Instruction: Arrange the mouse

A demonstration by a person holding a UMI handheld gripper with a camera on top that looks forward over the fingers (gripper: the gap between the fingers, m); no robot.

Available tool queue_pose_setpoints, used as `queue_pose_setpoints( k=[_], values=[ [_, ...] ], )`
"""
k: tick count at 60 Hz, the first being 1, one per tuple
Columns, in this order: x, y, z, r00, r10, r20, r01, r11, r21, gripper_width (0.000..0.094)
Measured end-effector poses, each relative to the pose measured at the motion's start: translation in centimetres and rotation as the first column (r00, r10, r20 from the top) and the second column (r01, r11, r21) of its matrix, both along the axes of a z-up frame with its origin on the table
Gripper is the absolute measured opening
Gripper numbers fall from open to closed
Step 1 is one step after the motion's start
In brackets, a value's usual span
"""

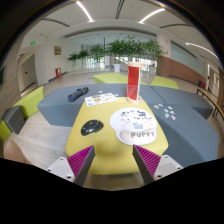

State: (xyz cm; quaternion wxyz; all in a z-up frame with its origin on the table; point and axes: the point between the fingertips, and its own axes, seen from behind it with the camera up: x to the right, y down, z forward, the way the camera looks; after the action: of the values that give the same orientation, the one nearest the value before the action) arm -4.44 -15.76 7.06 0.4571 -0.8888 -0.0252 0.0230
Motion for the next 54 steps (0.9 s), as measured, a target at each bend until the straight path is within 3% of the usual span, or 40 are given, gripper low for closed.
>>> queue_pose_setpoints(
  k=[28,54],
  values=[
    [1.4,-2.1,0.3,0.999,-0.030,-0.031,0.030,1.000,-0.001,0.0833],
    [-9.7,5.4,-3.9,0.986,0.164,-0.039,-0.164,0.986,0.008,0.0833]
  ],
)
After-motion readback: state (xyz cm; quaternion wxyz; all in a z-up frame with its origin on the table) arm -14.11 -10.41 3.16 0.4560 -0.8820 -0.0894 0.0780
